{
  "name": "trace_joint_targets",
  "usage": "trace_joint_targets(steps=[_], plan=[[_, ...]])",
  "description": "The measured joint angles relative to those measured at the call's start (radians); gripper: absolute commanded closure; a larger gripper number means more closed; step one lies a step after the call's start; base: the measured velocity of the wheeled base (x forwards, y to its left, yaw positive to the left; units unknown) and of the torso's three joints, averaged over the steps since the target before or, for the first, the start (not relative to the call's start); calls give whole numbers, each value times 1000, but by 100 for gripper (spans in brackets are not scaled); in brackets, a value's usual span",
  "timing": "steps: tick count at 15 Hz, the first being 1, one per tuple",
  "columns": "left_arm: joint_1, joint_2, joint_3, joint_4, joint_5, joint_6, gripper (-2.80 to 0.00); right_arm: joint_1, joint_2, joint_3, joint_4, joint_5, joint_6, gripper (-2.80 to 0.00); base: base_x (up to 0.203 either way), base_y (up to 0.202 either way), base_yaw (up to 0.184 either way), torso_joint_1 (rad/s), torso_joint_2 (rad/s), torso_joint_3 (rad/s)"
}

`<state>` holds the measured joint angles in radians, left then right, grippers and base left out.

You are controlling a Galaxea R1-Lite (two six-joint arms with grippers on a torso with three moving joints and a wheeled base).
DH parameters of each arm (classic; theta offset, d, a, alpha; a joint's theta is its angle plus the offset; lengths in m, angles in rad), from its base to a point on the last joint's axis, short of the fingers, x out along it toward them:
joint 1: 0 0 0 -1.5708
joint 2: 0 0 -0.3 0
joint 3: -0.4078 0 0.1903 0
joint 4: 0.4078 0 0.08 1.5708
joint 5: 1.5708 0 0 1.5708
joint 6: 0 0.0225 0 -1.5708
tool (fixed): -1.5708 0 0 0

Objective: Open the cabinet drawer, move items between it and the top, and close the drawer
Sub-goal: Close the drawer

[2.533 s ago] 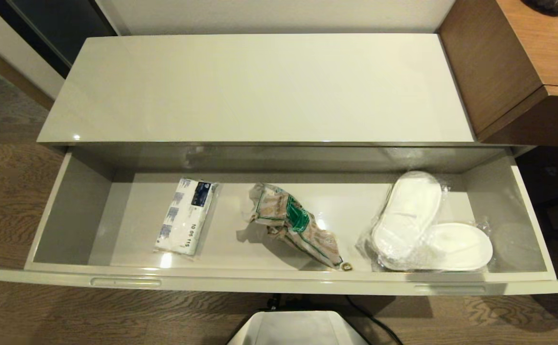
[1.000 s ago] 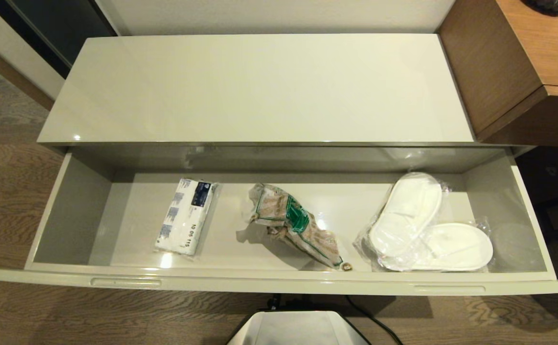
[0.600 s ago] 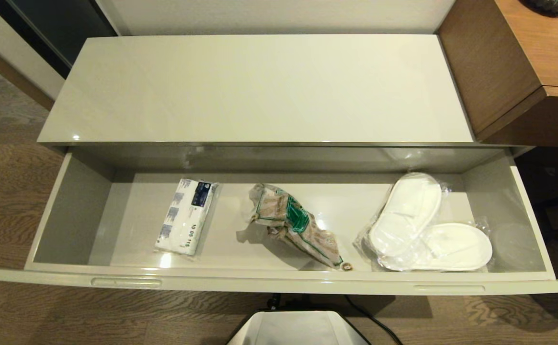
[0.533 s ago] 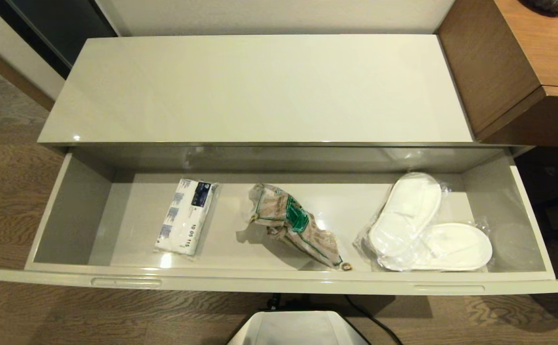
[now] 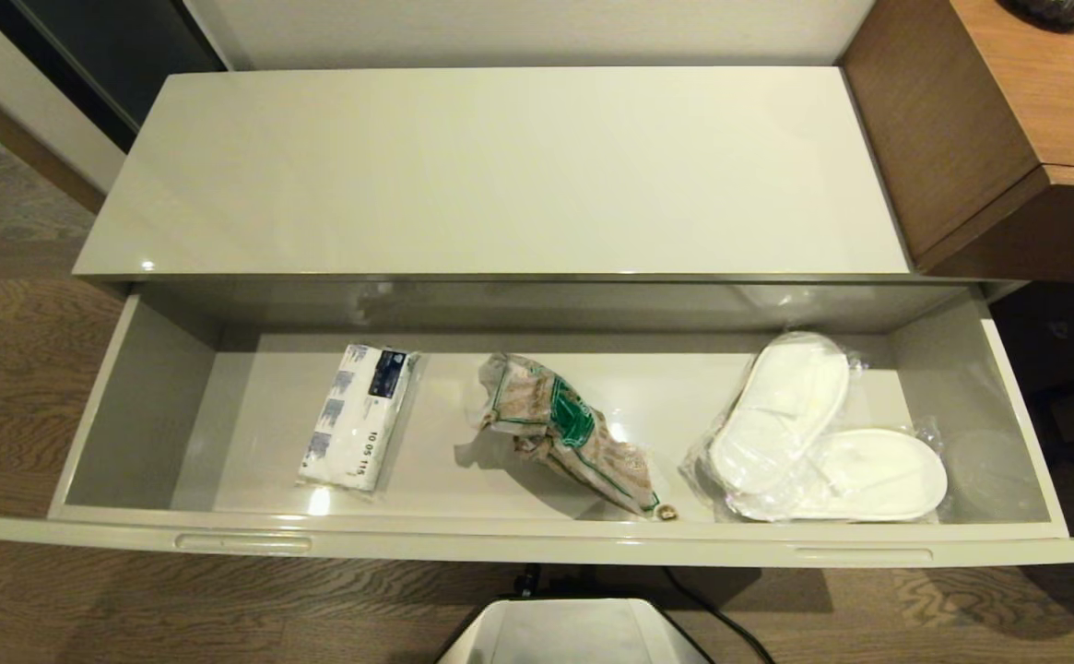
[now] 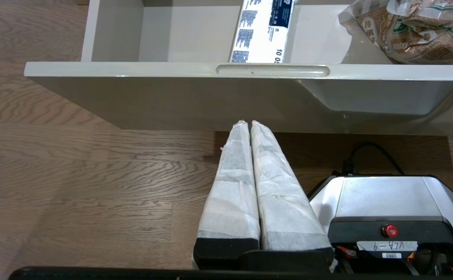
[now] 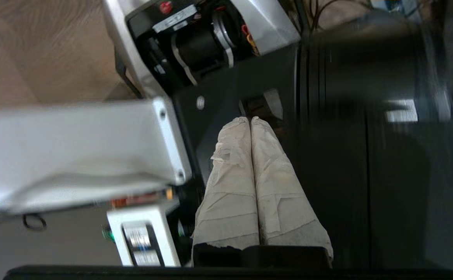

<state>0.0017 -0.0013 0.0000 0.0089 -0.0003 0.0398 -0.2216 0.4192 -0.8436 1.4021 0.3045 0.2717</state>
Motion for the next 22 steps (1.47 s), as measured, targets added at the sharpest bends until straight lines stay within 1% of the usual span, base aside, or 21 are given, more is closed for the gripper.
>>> trace_joint_targets(steps=[3, 7, 9, 14, 19, 22], plan=[[-1, 0, 0, 0, 0, 0, 0, -19, 87, 112, -176, 4, 11, 0, 0, 0, 0, 0, 0, 0], [-2, 0, 0, 0, 0, 0, 0, -23, 201, 186, -343, 10, 59, 0, 0, 0, 0, 0, 0, 0], [0, 0, 0, 0, 0, 0, 0, -23, 252, 223, -408, 12, 60, 0, 0, 0, 0, 0, 0, 0], [0, 0, 0, 0, 0, 0, 0, -21, 437, 356, -700, 10, 57, 0, 0, 0, 0, 0, 0, 0], [0, 0, 0, 0, 0, 0, 0, 4, 676, 414, -962, 10, 64, 0, 0, 0, 0, 0, 0, 0], [0, 0, 0, 0, 0, 0, 0, 51, 860, 418, -1124, -2, 109, 0, 0, 0, 0, 0, 0, 0]])
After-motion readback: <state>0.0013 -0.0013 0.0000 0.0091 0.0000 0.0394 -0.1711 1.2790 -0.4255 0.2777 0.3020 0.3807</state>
